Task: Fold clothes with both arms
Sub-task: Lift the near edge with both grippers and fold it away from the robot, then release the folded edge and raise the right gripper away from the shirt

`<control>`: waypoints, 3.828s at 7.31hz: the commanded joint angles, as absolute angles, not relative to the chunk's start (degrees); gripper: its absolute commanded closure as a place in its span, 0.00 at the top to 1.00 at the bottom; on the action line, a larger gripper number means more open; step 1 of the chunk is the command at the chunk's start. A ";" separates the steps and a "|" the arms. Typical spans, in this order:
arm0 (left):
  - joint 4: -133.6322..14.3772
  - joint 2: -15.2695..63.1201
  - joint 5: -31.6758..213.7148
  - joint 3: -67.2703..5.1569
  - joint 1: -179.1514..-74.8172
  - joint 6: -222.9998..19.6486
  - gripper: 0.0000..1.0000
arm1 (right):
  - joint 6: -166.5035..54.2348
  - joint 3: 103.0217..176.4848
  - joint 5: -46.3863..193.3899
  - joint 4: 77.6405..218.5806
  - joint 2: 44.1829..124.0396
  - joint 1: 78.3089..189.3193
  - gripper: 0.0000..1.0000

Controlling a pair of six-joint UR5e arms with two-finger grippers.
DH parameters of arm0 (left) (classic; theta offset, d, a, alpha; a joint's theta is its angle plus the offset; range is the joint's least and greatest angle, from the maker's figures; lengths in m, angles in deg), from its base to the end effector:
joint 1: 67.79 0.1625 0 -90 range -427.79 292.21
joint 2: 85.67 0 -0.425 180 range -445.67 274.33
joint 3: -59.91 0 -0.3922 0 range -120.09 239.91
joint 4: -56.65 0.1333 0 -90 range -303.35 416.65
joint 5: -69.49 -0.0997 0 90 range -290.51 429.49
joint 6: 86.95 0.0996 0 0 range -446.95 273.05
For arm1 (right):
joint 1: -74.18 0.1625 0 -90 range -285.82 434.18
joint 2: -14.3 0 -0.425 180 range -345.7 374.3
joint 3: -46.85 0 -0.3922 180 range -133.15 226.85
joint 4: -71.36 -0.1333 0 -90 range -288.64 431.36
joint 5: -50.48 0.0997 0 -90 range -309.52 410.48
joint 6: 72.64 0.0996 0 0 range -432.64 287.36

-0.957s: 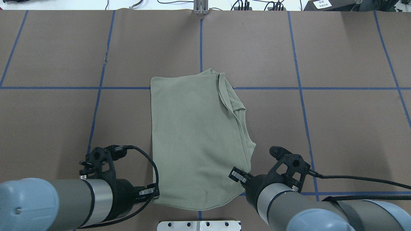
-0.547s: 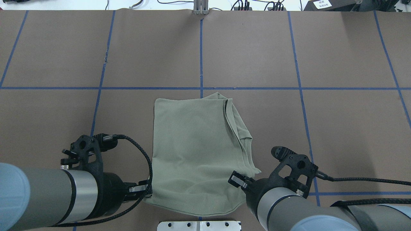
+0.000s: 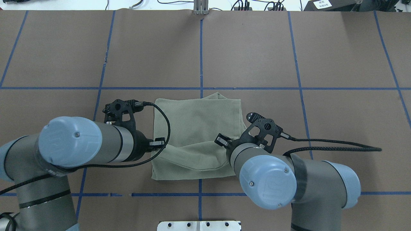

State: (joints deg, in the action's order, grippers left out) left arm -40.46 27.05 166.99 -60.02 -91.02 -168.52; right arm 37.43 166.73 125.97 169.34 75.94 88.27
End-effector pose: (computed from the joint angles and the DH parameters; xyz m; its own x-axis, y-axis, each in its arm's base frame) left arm 0.4466 -0.3226 0.2063 0.4999 -0.0564 -0.8642 0.2165 0.9743 0.0616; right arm -0.4912 -0.2865 0.1880 0.4374 0.4523 0.7772 -0.6097 0.7845 -0.1134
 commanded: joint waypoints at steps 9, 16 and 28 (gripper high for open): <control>-56.99 32.81 166.96 -35.80 -98.46 -161.30 0.52 | 28.27 144.77 132.03 157.06 70.82 99.31 0.54; -57.17 31.84 171.35 -37.38 -104.88 -147.94 1.00 | 25.01 145.11 135.22 157.32 67.40 97.07 0.97; -57.25 29.73 171.44 -40.01 -104.79 -148.38 1.00 | 4.89 124.37 131.51 157.32 61.59 109.58 0.90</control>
State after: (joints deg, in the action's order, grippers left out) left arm -57.25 30.16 171.44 -39.48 -104.79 -148.31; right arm 6.44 125.65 131.32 157.24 61.63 106.39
